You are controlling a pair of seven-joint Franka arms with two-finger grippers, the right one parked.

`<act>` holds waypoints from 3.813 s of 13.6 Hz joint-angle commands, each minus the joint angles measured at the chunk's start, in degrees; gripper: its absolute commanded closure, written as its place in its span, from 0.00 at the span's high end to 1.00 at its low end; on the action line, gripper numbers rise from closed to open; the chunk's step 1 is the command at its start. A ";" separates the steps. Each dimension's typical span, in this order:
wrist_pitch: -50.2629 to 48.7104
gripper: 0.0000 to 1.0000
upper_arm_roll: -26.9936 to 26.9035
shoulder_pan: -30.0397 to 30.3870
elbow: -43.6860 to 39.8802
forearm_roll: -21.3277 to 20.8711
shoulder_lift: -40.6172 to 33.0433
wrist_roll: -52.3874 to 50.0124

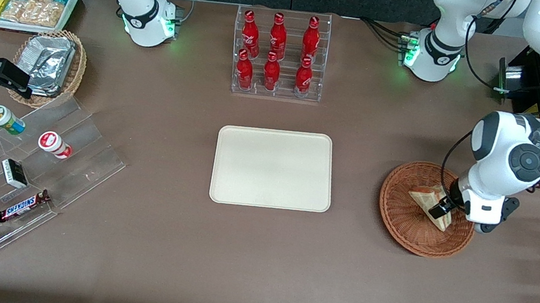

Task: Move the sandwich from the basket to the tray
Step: 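Close the left gripper on the sandwich and lift it from the basket, then carry the held sandwich over the white tray and lower it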

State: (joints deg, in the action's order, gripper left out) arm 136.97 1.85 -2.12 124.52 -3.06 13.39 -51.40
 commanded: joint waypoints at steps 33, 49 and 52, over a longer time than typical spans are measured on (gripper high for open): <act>-25.26 0.00 24.87 -11.14 -31.26 -9.07 15.07 -6.26; -29.74 0.00 24.25 -25.30 -49.20 -17.51 33.63 -11.18; -29.83 0.00 24.25 -25.30 -49.20 -17.42 34.07 -11.53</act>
State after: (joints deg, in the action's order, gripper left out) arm 109.19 26.55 -26.20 78.01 -19.33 46.53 -61.53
